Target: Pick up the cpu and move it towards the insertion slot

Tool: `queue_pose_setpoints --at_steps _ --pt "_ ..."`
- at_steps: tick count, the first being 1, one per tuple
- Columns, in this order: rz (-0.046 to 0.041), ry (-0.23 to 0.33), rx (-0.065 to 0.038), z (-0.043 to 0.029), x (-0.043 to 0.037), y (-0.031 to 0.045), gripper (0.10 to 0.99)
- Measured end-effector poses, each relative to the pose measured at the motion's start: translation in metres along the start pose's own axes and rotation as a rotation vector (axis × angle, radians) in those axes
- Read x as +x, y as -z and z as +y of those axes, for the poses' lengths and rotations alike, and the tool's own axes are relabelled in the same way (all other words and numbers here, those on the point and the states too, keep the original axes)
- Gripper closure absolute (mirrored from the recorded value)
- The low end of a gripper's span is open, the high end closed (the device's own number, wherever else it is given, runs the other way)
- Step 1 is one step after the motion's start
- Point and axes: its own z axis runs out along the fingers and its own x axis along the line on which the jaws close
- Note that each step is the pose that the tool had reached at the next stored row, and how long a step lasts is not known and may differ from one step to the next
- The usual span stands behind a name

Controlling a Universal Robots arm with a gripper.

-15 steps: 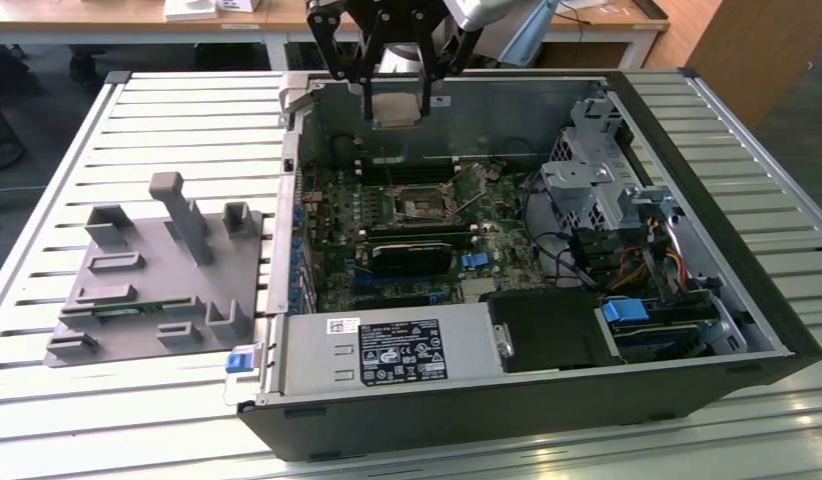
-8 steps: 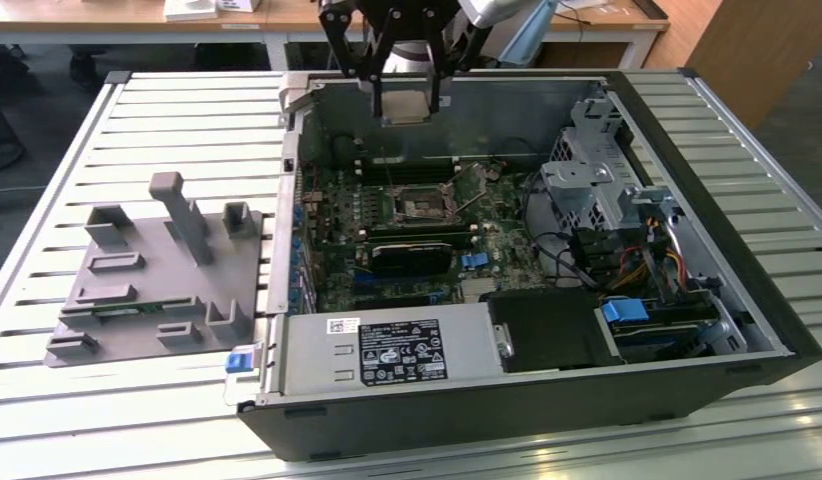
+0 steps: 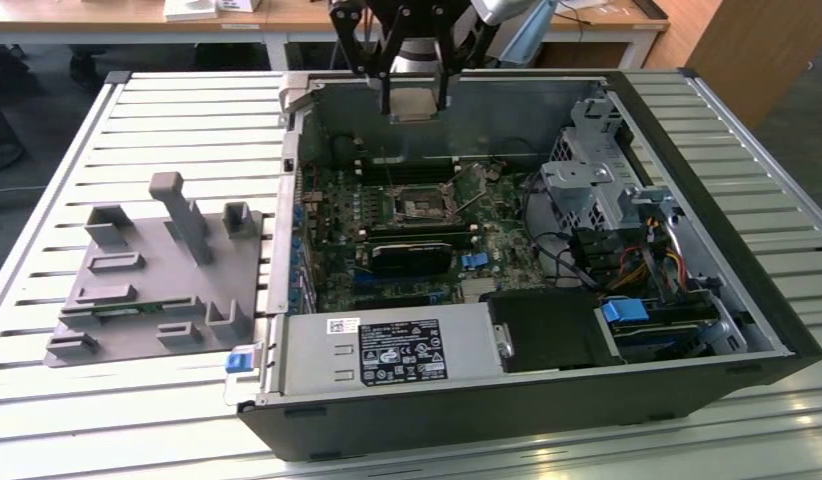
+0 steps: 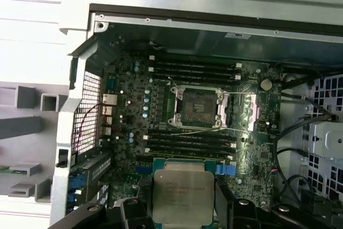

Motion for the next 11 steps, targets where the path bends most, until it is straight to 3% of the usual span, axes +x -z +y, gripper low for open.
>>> queue_pose_setpoints --at_steps 11 --pt "-0.0001 0.0 0.0 0.0048 -0.0006 -0.0003 0.537"
